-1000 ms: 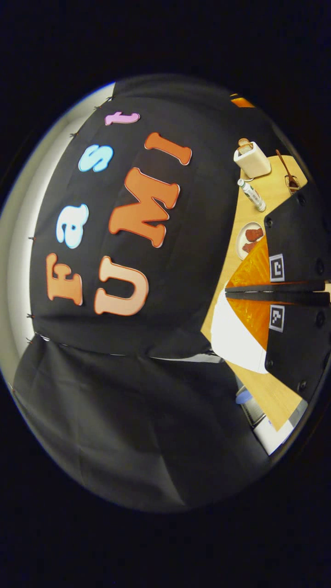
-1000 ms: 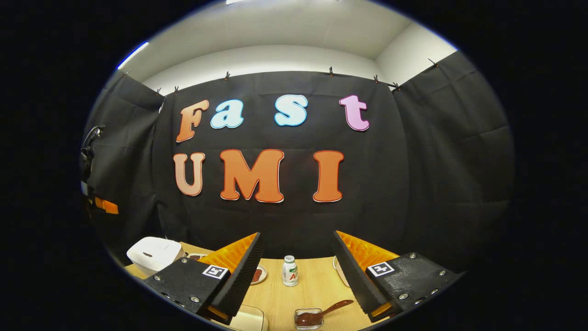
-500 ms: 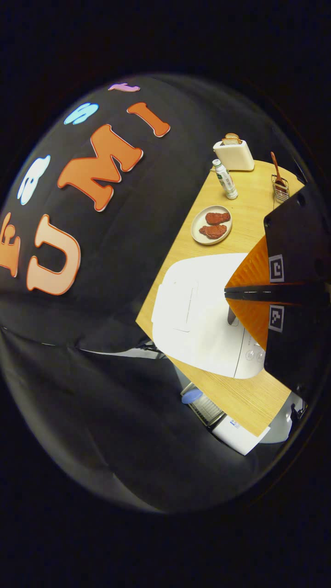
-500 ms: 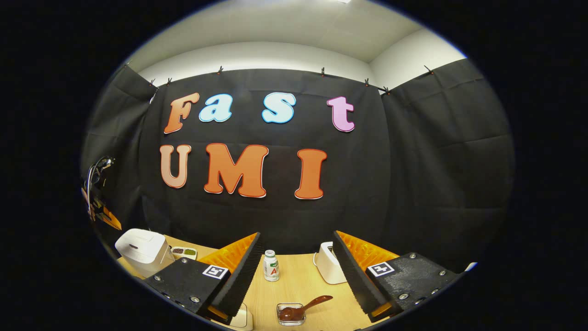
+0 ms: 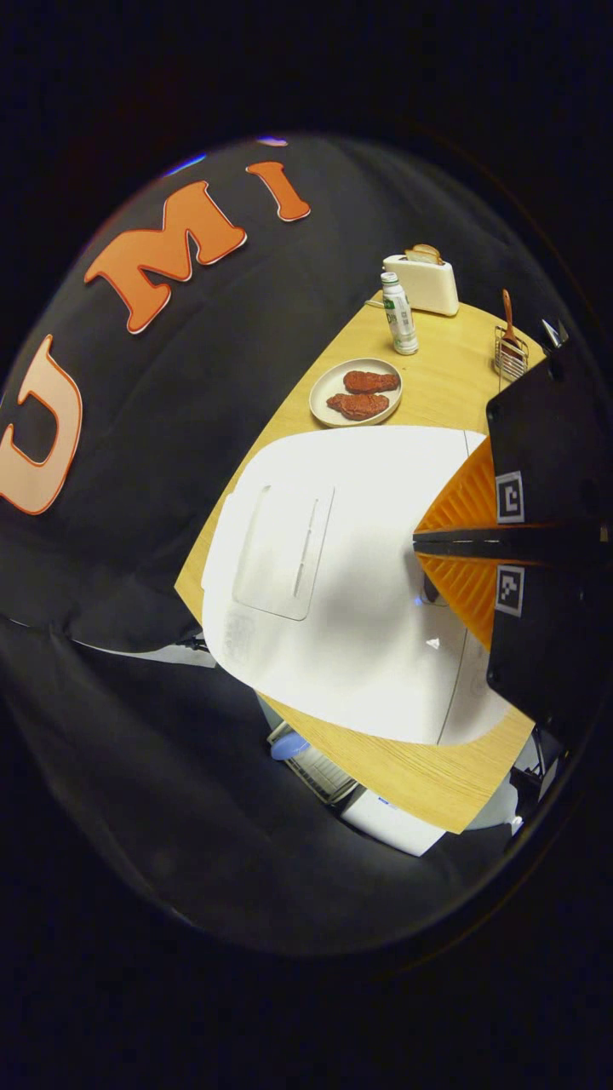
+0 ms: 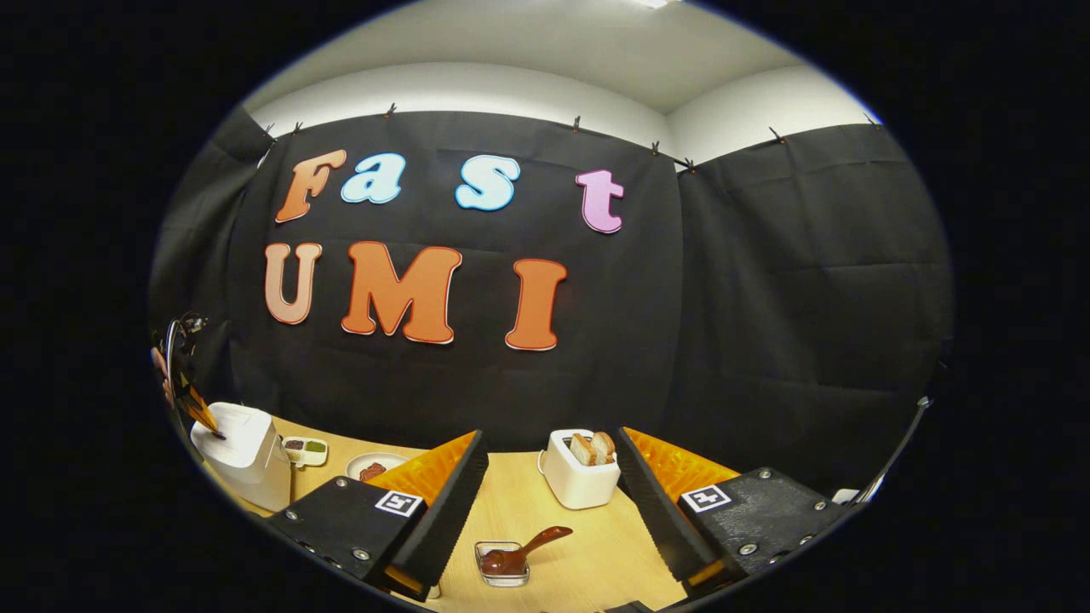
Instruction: Close the left gripper, press the button to open the rice cooker; take a wooden spoon from the chopstick holder with the right hand, scoop a spoonful of rice and pour it into the rice cooker, then put the wooden spoon back into the chopstick holder.
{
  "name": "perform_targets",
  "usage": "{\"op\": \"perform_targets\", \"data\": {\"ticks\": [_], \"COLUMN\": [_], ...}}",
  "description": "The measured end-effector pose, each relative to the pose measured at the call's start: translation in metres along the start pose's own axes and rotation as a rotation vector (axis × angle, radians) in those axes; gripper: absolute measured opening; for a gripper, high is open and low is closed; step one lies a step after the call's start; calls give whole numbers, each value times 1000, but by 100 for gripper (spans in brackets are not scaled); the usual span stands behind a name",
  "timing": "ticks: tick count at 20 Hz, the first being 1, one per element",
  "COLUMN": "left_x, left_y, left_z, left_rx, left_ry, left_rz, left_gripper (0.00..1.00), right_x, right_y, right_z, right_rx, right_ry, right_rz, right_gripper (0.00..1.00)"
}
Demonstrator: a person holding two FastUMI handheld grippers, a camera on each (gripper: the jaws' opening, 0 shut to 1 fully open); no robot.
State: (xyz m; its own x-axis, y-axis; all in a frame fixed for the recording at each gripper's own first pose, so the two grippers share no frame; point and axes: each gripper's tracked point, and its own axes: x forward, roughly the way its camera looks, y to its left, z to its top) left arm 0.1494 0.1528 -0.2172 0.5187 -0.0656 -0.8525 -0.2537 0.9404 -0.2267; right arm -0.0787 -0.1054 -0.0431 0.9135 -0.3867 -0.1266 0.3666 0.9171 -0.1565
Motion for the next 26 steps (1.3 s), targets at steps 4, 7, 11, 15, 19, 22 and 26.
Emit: {"op": "perform_targets", "data": {"ticks": [4, 7, 11, 15, 19, 22, 26], "left_x": [9, 5, -29, -83, -121, -157, -208], "left_y": [-1, -1, -15, -20, -43, -58, -84], "left_z": [-7, -9, 16, 54, 53, 52, 41], "left_rx": [36, 82, 144, 216, 248, 301, 373], "left_ry": [5, -27, -227, -464, -608, -757, -924], "left_rz": [2, 14, -5, 28, -3, -5, 13], "left_gripper": [5, 5, 5, 5, 4, 5, 7], "right_x": [-4, -1, 8, 18, 26, 33, 45], "right_y": [-1, 6, 10, 15, 17, 17, 18], "right_z": [-9, -13, -27, -45, -65, -84, -115], "right_rx": [6, 23, 35, 62, 84, 104, 124], "right_ry": [25, 37, 70, 115, 158, 196, 263], "right_rz": [-24, -8, 14, 48, 76, 96, 123], "right_gripper": [95, 95, 94, 95, 95, 95, 95]}}
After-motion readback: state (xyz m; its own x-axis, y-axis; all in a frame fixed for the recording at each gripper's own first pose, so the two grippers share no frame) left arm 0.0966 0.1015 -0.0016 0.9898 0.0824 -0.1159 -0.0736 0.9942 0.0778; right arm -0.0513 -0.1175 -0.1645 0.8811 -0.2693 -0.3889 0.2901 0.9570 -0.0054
